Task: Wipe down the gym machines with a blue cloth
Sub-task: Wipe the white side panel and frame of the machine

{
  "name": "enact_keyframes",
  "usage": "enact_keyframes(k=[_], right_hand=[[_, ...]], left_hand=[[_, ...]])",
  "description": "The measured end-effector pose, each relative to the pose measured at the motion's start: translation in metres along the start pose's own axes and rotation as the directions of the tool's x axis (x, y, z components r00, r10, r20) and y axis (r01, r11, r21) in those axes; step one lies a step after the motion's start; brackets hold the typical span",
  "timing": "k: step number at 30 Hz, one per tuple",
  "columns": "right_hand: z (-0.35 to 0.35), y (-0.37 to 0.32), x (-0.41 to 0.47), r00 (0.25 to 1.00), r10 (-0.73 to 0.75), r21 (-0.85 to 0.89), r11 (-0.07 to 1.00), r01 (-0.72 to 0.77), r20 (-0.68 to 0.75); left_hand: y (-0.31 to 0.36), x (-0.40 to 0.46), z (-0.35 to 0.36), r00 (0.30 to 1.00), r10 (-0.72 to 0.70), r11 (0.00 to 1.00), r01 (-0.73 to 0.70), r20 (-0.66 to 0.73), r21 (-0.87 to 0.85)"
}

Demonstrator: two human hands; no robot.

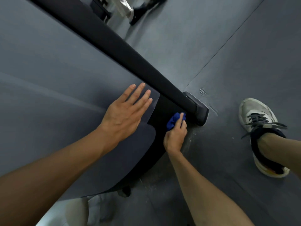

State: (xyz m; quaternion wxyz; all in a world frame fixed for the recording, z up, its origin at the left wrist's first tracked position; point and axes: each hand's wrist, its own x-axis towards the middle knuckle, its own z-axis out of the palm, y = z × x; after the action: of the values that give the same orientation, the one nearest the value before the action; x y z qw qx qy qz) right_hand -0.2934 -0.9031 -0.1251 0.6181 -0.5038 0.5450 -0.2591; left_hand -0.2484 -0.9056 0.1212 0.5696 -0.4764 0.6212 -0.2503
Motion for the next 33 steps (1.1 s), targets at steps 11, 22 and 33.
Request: enact_keyframes(k=[11, 22, 33], right_hand=[[0.02, -0.056, -0.094, 0.867, -0.476, -0.019, 0.878, 0.479, -0.147], [0.03, -0.014, -0.103, 0.998, 0.06, 0.157, 0.986, -0.058, -0.008], [0.009, -0.09, -0.06, 0.919, -0.337, 0.104, 0.926, 0.363, -0.205]], left_hand=[[0.011, -0.024, 0.003, 0.999, -0.033, 0.999, 0.033, -0.013, -0.03], [0.006, -0.036, 0.01, 0.997, -0.046, 0.997, 0.042, -0.056, -0.07], [0.004, -0.041, 0.013, 0.993, -0.049, 0.996, 0.041, -0.107, -0.08]])
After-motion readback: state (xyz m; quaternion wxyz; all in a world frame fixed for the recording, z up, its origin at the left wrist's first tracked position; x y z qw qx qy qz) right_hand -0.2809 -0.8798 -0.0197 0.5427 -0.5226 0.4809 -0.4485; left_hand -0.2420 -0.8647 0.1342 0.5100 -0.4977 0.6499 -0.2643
